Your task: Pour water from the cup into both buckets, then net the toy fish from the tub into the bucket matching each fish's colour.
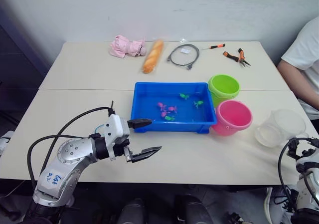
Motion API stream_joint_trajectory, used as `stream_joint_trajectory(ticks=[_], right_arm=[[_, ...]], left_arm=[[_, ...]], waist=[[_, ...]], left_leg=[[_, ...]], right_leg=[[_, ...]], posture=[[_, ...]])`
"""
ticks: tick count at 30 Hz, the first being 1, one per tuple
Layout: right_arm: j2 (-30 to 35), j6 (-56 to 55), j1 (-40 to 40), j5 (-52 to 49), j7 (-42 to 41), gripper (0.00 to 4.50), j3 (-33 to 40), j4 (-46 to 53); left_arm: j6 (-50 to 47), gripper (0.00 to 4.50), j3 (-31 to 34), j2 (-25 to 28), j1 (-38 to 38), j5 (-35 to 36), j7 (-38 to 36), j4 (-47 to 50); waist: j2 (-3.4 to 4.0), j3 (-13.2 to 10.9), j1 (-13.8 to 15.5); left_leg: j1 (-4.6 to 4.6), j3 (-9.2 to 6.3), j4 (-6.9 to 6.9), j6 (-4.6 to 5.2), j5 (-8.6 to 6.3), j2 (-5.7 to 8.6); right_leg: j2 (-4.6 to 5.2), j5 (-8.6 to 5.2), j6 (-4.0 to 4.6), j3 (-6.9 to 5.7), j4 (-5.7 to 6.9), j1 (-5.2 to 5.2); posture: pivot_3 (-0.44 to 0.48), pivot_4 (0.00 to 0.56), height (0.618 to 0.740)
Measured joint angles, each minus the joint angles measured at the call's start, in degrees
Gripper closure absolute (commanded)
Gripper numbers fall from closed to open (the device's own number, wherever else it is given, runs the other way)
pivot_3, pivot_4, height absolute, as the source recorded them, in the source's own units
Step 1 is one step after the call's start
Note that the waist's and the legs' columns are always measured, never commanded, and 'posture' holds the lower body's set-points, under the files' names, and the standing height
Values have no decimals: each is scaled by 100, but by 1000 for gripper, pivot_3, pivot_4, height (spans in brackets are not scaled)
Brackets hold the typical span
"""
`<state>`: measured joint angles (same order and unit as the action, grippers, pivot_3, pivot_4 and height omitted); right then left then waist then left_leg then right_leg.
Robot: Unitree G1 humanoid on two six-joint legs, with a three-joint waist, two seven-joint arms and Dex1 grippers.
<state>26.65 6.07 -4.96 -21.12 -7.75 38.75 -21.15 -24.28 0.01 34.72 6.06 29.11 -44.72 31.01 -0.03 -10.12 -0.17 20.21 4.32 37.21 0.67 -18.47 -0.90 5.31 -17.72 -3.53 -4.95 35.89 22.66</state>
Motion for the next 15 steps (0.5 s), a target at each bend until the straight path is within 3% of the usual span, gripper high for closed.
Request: stream_joint_trajectory(ticks=[3,4,7,13,15], right_arm=[[47,-149,-109,-87,-117,35,3,-228],[62,-208,-132,-99,-155,271,4,-297],[79,-385,-206,-153,-288,1340,5,-482],[78,-596,-345,-297,-523,4439,4,-622],[84,-650,-386,-354,-563,4439,5,-616]], left_arm=[[5,0,6,16,13,-11,-7,-28],[5,0,6,17,12,-13,-9,-33],[29,0,6,17,13,-23,-22,-37],[116,0,7,21,33,-59,-51,-76],[132,0,7,25,47,-82,-59,-121]], waist=[[0,0,-7],[0,0,-9],[0,0,-7],[0,0,1],[-2,-1,4]], left_leg=[[0,0,0,0,0,0],[-1,0,-1,-1,0,0],[0,0,-1,-1,1,0],[0,0,-1,-1,1,0],[0,0,0,-1,1,0]], right_leg=[[0,0,0,0,0,0],[-1,0,0,0,0,0],[-1,0,0,0,0,0],[0,0,-1,0,-2,0],[0,1,-2,0,-3,-2]], posture=[[0,150,738],[0,150,738],[0,150,738],[0,150,738],[0,150,738]])
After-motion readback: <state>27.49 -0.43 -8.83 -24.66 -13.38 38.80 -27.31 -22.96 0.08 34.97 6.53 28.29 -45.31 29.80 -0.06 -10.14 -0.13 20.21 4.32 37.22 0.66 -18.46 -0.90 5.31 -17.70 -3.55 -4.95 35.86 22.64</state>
